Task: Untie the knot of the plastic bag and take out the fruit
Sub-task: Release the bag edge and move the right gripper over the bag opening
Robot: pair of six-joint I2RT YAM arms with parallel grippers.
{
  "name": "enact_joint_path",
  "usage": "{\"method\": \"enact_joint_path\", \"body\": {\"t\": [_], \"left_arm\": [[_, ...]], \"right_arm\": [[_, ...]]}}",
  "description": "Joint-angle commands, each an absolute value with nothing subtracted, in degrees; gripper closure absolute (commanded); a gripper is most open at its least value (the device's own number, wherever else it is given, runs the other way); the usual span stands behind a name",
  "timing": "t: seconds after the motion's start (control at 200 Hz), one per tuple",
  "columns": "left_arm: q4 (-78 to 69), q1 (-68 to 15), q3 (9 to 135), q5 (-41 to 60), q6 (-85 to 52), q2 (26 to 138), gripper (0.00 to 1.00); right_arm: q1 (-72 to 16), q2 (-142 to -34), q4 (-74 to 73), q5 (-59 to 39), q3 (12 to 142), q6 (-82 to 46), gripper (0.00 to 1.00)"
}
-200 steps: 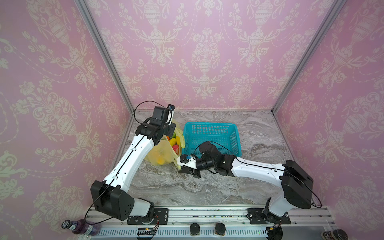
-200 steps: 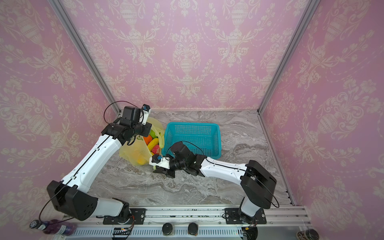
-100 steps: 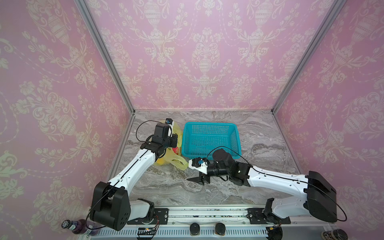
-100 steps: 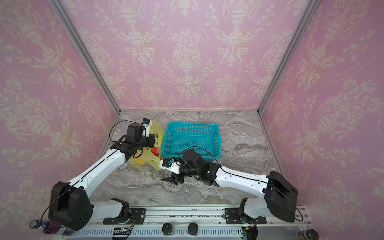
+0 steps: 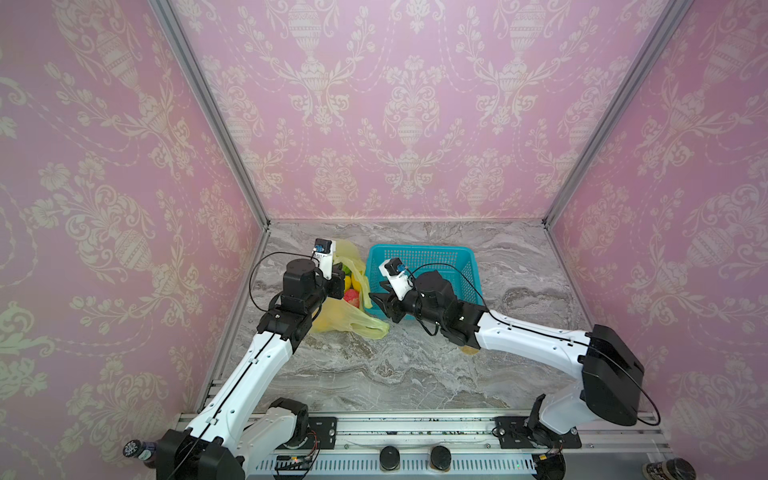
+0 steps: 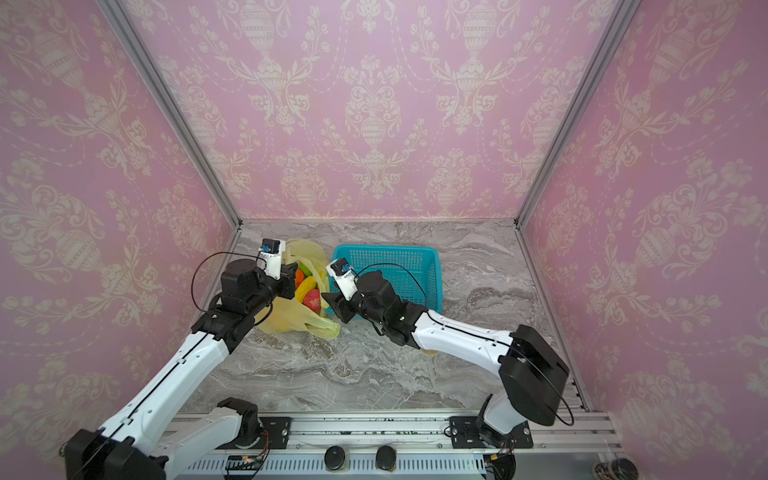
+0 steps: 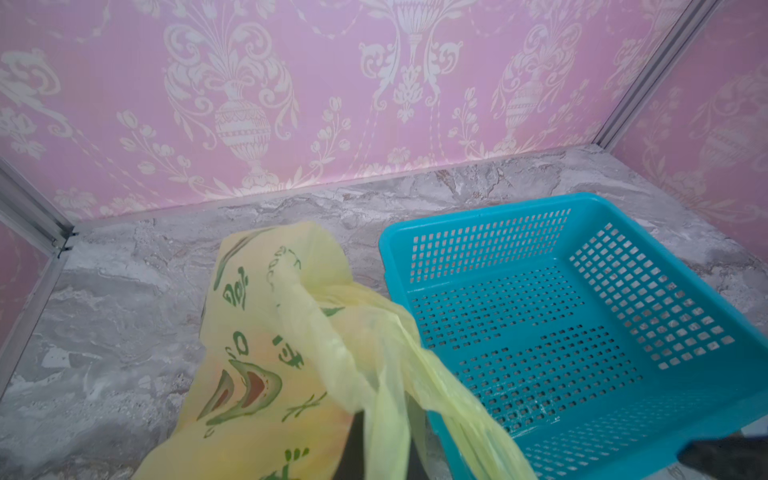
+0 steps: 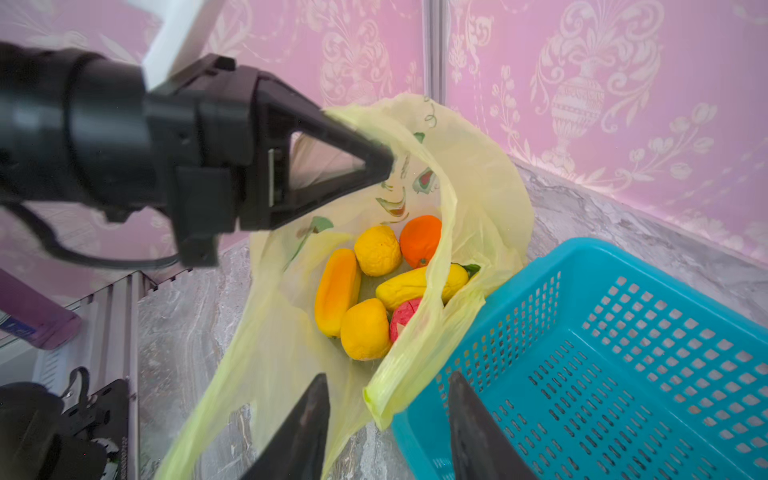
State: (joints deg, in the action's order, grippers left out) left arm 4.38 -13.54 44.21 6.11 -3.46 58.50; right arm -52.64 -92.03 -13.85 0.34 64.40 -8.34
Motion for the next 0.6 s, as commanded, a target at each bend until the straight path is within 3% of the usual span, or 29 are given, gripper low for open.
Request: {"method": "enact_joint_path", "body": {"t": [0.0, 0.285, 0.59], "left_arm": [[2.44, -13.05, 44.45, 3.76, -4.00, 57.47, 1.00], [2.96, -12.75, 43.77, 0.28, -4.73, 58.01, 1.00], [3.40, -12.77, 43.53, -0.52, -5.27, 57.00, 1.00]], "right_arm": [[-53.25, -98.60, -4.71, 4.77, 72.22, -12.82, 0.53], [-58.72, -112.46, 2.99, 5.55, 85.15, -13.00, 0.55], [-59.47, -117.62, 1.29, 5.97, 86.74, -15.03, 0.46]]}}
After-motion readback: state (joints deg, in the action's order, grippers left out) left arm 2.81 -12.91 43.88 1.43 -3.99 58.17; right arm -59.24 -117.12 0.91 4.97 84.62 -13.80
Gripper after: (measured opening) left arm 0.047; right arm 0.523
